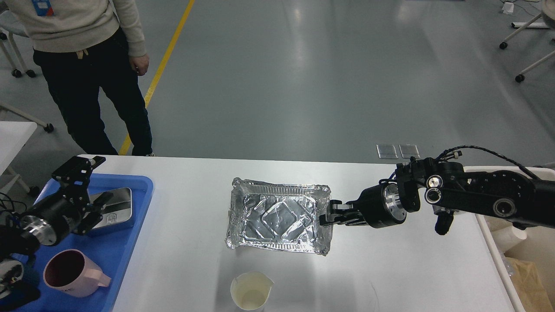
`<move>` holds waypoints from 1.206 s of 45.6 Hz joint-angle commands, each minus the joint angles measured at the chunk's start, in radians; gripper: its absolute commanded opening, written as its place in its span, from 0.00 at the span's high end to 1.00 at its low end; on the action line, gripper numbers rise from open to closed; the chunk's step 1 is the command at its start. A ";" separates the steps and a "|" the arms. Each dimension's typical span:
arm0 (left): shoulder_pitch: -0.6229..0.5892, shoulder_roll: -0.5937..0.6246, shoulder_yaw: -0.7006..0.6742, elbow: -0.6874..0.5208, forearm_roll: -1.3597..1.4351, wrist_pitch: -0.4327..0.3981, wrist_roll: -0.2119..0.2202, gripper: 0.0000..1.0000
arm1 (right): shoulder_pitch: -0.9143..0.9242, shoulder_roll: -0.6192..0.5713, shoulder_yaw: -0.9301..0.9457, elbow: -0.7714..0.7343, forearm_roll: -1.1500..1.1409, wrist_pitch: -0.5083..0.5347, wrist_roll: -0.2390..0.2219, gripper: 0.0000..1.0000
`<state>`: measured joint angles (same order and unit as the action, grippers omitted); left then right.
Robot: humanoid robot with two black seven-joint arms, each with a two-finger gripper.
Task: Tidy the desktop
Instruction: 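Reach the left gripper down to the white paper cup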
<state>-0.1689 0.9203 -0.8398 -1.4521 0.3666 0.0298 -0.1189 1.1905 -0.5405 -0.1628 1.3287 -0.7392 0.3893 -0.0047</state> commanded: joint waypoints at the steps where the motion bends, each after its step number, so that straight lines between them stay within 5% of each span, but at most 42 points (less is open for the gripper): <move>1: 0.014 0.136 0.004 -0.027 0.008 -0.033 0.005 0.03 | 0.000 -0.002 0.000 0.000 -0.002 0.000 0.000 1.00; 12: 0.015 0.348 0.007 -0.117 0.121 -0.080 -0.031 0.04 | 0.000 -0.022 0.000 0.004 -0.002 0.000 0.002 1.00; 30: 0.052 0.502 0.008 -0.195 0.147 -0.203 -0.016 0.04 | -0.002 -0.021 0.000 0.003 -0.006 -0.004 0.000 1.00; 47: 0.023 0.401 0.013 -0.241 0.379 -0.208 0.031 0.04 | 0.000 -0.004 0.002 0.000 -0.008 -0.009 0.000 1.00; 55: -0.026 0.279 0.028 -0.244 0.497 -0.303 0.042 0.04 | 0.000 0.008 0.002 -0.002 -0.008 -0.009 0.000 1.00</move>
<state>-0.1628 1.2750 -0.8272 -1.6955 0.7934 -0.2071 -0.0836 1.1892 -0.5426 -0.1610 1.3282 -0.7471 0.3805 -0.0046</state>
